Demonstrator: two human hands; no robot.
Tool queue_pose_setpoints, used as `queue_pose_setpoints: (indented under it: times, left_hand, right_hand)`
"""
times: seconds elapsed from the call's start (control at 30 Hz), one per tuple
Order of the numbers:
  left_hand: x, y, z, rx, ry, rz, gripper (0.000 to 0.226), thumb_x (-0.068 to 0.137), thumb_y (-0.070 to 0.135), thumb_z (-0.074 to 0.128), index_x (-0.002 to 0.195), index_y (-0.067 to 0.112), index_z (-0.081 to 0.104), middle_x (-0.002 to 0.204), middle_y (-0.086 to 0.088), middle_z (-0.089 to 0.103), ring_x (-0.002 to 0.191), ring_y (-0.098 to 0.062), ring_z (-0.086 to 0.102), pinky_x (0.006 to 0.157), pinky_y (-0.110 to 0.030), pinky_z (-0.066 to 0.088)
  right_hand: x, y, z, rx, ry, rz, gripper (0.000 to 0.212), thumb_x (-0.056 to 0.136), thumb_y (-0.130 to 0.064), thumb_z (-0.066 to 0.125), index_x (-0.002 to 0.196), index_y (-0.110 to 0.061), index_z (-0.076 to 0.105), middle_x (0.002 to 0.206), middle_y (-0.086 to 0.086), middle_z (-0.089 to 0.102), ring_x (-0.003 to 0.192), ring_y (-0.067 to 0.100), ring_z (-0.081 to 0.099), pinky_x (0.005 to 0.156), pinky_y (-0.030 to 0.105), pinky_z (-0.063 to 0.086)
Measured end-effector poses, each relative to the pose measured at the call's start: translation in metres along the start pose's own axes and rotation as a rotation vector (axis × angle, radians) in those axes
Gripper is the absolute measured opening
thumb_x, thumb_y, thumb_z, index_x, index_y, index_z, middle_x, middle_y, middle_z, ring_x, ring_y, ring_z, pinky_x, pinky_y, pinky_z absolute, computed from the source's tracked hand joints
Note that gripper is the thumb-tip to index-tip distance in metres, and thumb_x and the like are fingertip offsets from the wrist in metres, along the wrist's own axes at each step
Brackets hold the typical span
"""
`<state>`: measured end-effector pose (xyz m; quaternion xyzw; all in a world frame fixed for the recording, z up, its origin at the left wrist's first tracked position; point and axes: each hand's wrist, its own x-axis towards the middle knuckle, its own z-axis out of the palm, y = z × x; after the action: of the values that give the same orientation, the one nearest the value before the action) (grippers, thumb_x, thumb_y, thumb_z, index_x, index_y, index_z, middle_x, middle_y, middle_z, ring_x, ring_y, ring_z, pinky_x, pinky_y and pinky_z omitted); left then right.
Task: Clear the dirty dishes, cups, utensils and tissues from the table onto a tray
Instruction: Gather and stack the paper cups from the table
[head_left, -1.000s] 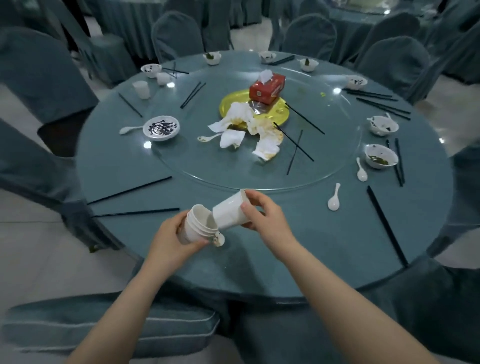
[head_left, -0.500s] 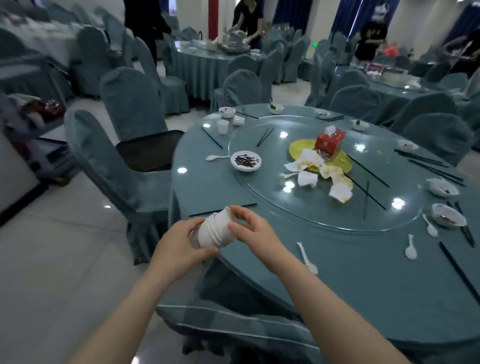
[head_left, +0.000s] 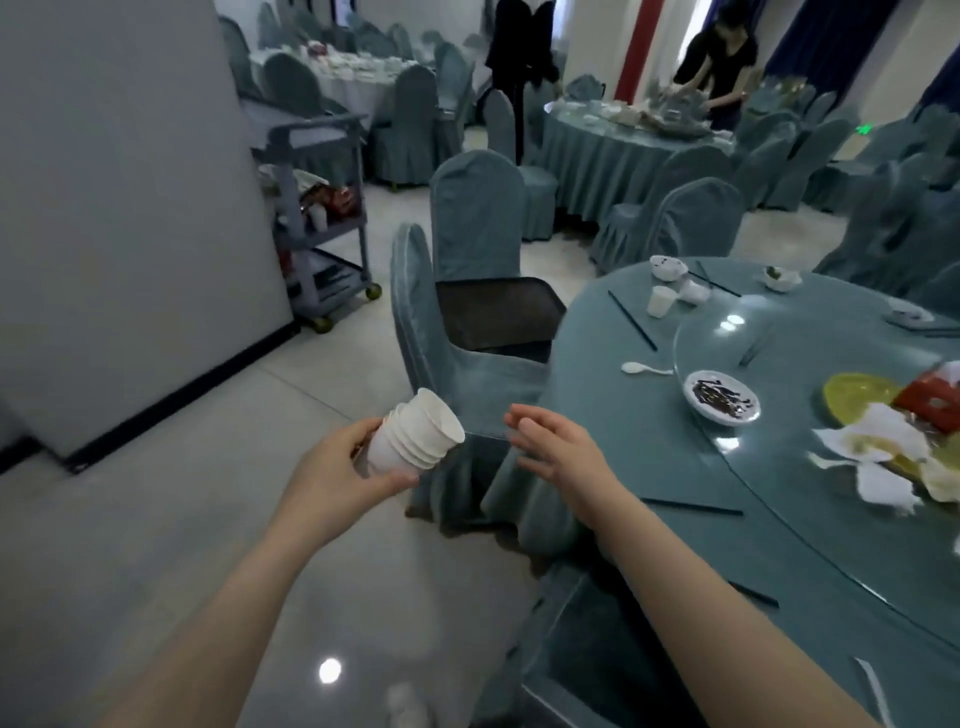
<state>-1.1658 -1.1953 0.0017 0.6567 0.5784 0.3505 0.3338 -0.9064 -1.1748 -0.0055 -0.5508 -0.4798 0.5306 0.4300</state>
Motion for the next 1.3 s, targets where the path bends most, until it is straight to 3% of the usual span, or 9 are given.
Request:
queue_pose_setpoints:
  times: [0.1,0.23,0.37,0.5,0.73,0.87,1.03,1.17,1.3]
  left_hand:
    - [0.033,-0.030,-0.041,0.011,0.031,-0.059,0.055,0.065,0.038,0.082,0.113,0.043,0.057,0.100,0.025,0.064,0.090,0.006,0.060,0.070,-0.017,0.044]
    - [0.101,-0.057,-0.092,-0.009,0.109,-0.095,0.052,0.065,0.037,0.083,0.109,0.046,0.058,0.092,0.029,0.066,0.085,0.013,0.061,0.065,-0.010,0.043]
    - [0.178,-0.068,-0.130,-0.097,0.098,-0.104,0.047,0.063,0.039,0.082,0.106,0.040,0.064,0.096,0.016,0.072,0.088,-0.002,0.067,0.076,-0.024,0.052]
    - [0.266,-0.074,-0.168,-0.140,0.070,-0.062,0.041,0.069,0.030,0.083,0.105,0.039,0.064,0.097,0.013,0.072,0.088,-0.004,0.068,0.073,-0.024,0.052]
    - [0.402,-0.101,-0.212,-0.312,0.046,-0.015,0.033,0.078,0.021,0.076,0.106,0.035,0.065,0.100,0.018,0.071,0.089,0.001,0.067,0.063,-0.007,0.048]
    - [0.498,-0.123,-0.234,-0.360,0.033,0.009,0.038,0.079,0.026,0.075,0.114,0.033,0.061,0.102,0.019,0.069,0.088,0.009,0.064,0.064,-0.009,0.047]
    - [0.613,-0.140,-0.257,-0.375,-0.089,0.043,0.036,0.078,0.032,0.075,0.109,0.040,0.058,0.103,0.022,0.065,0.092,0.004,0.062,0.072,-0.016,0.045]
    - [0.698,-0.144,-0.260,-0.386,-0.147,0.078,0.038,0.080,0.030,0.073,0.113,0.035,0.056,0.104,0.021,0.063,0.096,0.002,0.057,0.072,-0.019,0.043]
    - [0.781,-0.148,-0.252,-0.375,-0.234,0.127,0.037,0.082,0.029,0.071,0.114,0.038,0.054,0.110,0.018,0.062,0.103,-0.005,0.056,0.082,-0.026,0.043]
  right_hand:
    - [0.052,-0.006,0.025,-0.024,-0.048,-0.015,0.016,0.094,-0.026,0.057,0.106,-0.033,0.063,0.120,-0.005,0.065,0.112,0.013,0.060,0.092,0.032,0.050]
    - [0.134,-0.022,0.058,-0.013,-0.074,-0.061,0.017,0.093,-0.021,0.058,0.107,-0.029,0.064,0.113,-0.006,0.069,0.108,0.013,0.063,0.088,0.031,0.051]
    - [0.209,-0.044,0.089,0.058,-0.064,-0.086,0.017,0.093,-0.017,0.057,0.105,-0.027,0.064,0.109,-0.006,0.070,0.106,0.013,0.064,0.085,0.028,0.051]
    - [0.288,-0.072,0.112,0.050,-0.045,-0.117,0.019,0.093,-0.016,0.057,0.109,-0.024,0.064,0.110,-0.005,0.071,0.106,0.013,0.064,0.088,0.030,0.052]
    - [0.412,-0.111,0.136,0.070,0.064,-0.138,0.019,0.095,-0.014,0.055,0.109,-0.021,0.064,0.104,-0.003,0.073,0.101,0.015,0.067,0.084,0.029,0.053]
    - [0.484,-0.129,0.160,0.096,0.168,-0.154,0.017,0.094,-0.012,0.056,0.105,-0.019,0.066,0.102,-0.001,0.074,0.095,0.012,0.069,0.070,0.018,0.054]
    - [0.560,-0.147,0.184,0.116,0.315,-0.142,0.018,0.094,-0.013,0.055,0.109,-0.017,0.065,0.103,0.000,0.074,0.095,0.014,0.068,0.081,0.027,0.054]
    - [0.609,-0.159,0.188,0.146,0.413,-0.118,0.018,0.095,-0.010,0.053,0.107,-0.016,0.065,0.100,-0.002,0.074,0.091,0.012,0.069,0.070,0.020,0.055]
    - [0.675,-0.169,0.179,0.115,0.511,-0.093,0.017,0.095,-0.013,0.054,0.105,-0.020,0.066,0.102,-0.003,0.074,0.097,0.014,0.068,0.084,0.030,0.054]
